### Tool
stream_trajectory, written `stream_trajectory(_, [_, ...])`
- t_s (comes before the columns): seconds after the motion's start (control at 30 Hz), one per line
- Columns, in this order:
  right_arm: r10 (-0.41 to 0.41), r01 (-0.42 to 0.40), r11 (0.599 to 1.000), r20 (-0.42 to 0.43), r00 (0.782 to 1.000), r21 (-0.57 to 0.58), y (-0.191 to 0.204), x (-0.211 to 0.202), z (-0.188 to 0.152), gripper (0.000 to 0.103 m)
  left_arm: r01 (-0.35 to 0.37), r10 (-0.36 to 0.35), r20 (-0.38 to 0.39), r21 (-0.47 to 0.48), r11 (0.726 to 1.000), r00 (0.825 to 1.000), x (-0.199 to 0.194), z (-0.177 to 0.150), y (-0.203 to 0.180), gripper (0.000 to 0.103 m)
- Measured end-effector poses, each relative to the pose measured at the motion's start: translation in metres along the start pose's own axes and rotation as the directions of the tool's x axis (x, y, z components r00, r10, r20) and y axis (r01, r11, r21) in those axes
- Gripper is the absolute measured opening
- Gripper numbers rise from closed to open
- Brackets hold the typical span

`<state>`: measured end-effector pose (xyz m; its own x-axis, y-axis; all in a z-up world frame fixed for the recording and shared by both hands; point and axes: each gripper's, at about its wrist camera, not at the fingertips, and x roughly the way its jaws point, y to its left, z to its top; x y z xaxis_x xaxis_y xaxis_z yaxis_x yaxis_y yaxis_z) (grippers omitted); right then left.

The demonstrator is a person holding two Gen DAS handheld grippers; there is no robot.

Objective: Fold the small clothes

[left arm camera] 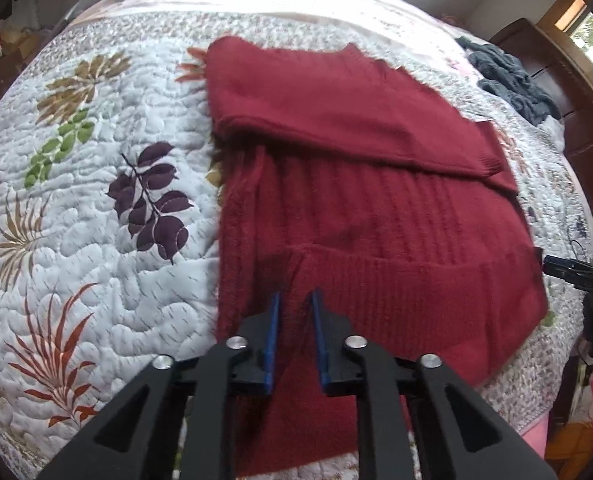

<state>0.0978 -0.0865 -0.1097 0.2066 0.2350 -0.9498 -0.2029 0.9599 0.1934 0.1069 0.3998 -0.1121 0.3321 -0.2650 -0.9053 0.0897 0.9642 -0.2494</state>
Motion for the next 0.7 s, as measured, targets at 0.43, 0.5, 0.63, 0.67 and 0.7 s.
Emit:
stream_trajectory(0.43, [-0.008, 0.006, 0.997, -0.029, 1.000, -0.072, 0.017, 0.028, 0.010, 0.005, -0.003, 0.002, 0.020, 0.035, 0.999, 1.000, -0.001, -0.004, -0.014, 0.009])
stream_trajectory(0.5, [0.014, -0.014, 0.999, -0.005, 1.000, -0.049, 0.015, 0.019, 0.006, 0.005, 0.020, -0.022, 0.040, 0.032, 0.999, 0.999, -0.011, -0.010, -0.016, 0.008])
stream_trajectory(0.63, [0.085, -0.086, 0.996, 0.061, 0.995, 0.008, 0.009, -0.012, -0.007, 0.005, 0.042, -0.045, 0.096, 0.032, 0.999, 0.994, -0.036, -0.025, -0.019, 0.007])
stream_trajectory(0.67, [0.099, -0.101, 0.995, 0.076, 0.992, 0.015, 0.007, -0.020, -0.010, 0.005, 0.047, -0.050, 0.107, 0.032, 0.998, 0.993, -0.041, -0.028, -0.020, 0.007])
stream_trajectory(0.7, [0.108, -0.110, 0.994, 0.087, 0.990, 0.018, 0.005, -0.028, -0.016, 0.005, 0.047, -0.051, 0.125, 0.032, 0.998, 0.991, -0.048, -0.032, -0.021, 0.007])
